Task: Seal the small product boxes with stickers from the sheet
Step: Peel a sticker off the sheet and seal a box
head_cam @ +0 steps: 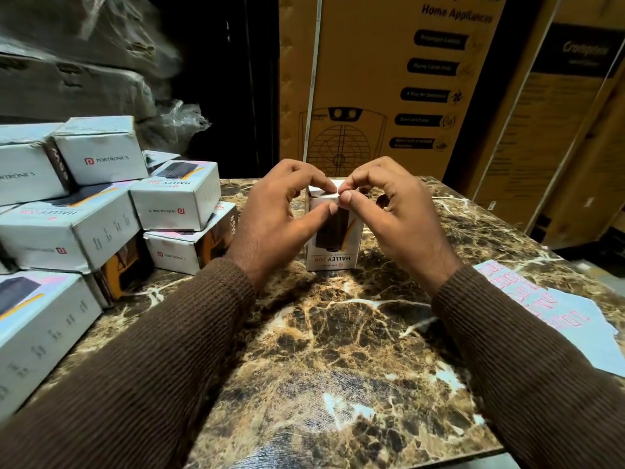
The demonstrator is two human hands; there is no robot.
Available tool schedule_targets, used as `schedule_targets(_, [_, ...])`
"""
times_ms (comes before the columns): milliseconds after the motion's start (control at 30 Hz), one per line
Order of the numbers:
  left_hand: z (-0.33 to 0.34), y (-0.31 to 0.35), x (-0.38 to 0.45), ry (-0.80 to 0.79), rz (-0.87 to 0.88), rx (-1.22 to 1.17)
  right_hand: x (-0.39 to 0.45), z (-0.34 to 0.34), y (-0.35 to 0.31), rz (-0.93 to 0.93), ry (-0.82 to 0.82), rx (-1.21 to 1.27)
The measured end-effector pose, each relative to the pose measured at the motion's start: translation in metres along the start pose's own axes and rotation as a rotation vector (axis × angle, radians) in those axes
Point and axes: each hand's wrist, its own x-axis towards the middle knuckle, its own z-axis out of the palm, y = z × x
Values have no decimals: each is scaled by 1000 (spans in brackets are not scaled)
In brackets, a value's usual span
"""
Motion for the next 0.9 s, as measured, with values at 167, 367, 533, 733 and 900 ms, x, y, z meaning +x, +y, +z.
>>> schedule_targets(167, [0, 0, 0, -2, -9, -12, 0, 0, -1, 14, 14, 17])
schedule_targets(367, [-1, -3, 0, -36, -36, -75, -2, 3, -2, 30, 26, -12])
schedule_targets(533, [-1, -4, -1, -36, -33, -78, -4, 2, -3, -28, 44, -42])
schedule_targets(733, [-1, -5, -2, -47, -37, -88, -6, -1, 1, -130, 49, -140])
schedule_targets(900, [-3, -5, -1, -43, -29, -96, -5, 0, 4, -126, 21, -165])
